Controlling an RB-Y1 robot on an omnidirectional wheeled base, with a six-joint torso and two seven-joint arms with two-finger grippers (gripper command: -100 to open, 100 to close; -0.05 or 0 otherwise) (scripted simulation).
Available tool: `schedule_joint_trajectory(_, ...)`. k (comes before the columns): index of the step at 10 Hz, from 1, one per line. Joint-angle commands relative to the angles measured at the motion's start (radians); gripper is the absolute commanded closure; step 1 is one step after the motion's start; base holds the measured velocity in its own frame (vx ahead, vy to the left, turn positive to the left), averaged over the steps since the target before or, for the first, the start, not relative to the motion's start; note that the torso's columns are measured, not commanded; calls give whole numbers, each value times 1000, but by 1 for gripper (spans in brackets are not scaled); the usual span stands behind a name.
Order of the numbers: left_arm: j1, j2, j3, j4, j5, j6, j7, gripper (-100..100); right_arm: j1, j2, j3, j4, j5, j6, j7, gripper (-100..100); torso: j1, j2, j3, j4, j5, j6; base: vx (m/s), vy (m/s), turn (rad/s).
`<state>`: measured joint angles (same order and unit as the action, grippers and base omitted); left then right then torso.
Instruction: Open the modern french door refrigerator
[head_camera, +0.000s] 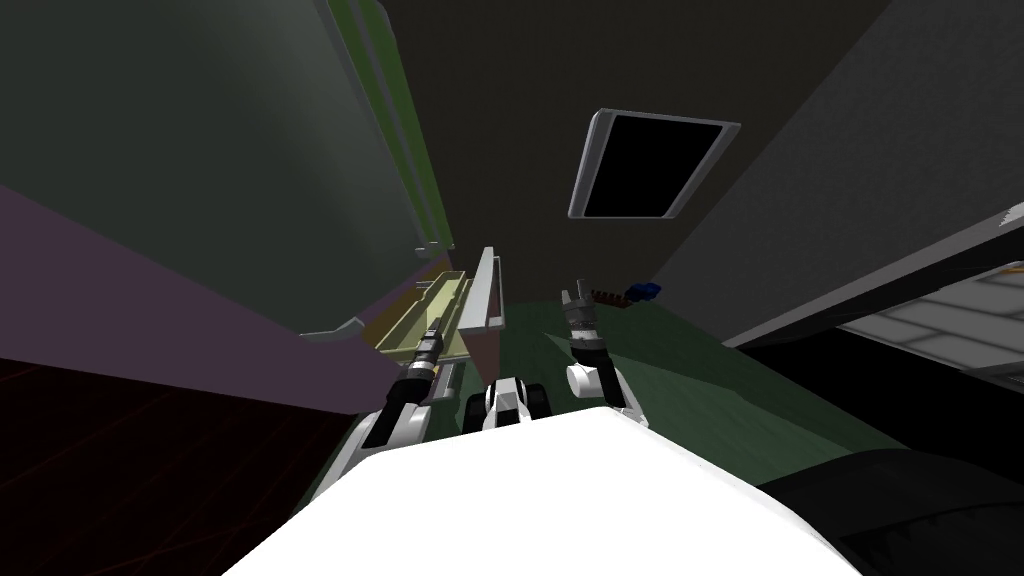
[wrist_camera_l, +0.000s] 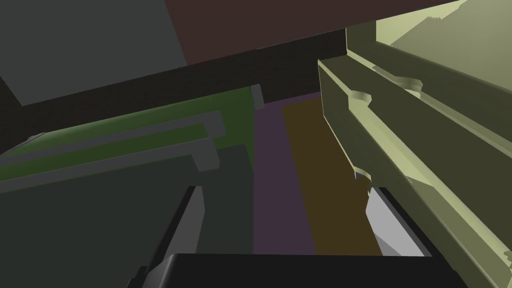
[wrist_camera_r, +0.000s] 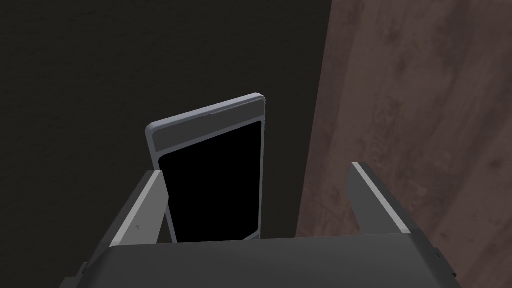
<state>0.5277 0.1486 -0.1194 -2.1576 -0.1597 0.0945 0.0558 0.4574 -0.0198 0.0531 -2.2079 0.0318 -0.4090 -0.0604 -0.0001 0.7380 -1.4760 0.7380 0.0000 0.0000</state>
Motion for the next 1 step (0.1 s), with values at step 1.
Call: schedule_joint_trajectory(1,0,0,0,0,0,0,0,0,0,0,0,0,0,0,0,0,0,0,0,0,0,0,0,0,0)
